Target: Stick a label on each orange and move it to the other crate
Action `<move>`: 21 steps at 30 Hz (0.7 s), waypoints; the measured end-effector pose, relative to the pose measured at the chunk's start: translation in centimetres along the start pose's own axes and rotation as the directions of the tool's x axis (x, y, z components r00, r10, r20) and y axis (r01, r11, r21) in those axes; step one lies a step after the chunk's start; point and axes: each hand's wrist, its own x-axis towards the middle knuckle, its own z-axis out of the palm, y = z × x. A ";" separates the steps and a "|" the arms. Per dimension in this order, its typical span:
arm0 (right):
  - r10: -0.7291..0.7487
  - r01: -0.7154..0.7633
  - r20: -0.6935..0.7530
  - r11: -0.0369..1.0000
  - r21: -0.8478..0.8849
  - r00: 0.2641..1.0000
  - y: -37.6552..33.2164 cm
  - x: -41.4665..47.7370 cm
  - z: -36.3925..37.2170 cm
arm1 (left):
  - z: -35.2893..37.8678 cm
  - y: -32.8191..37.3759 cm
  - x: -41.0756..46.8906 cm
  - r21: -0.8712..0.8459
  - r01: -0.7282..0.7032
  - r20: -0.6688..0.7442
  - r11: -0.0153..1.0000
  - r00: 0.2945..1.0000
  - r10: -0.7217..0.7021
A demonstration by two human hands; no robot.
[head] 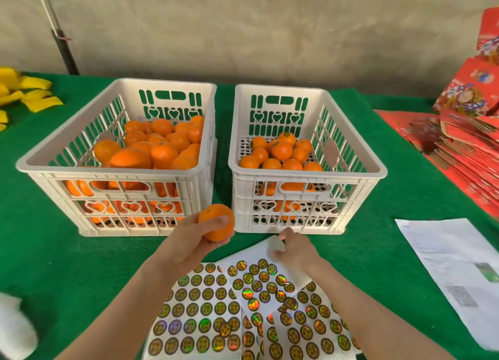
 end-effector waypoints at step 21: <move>-0.198 0.292 -0.215 0.644 0.707 0.956 -2.0 -2.4 -6.1 | -0.5 -1.5 2.4 0.250 -0.019 0.221 0.968 0.975 -0.038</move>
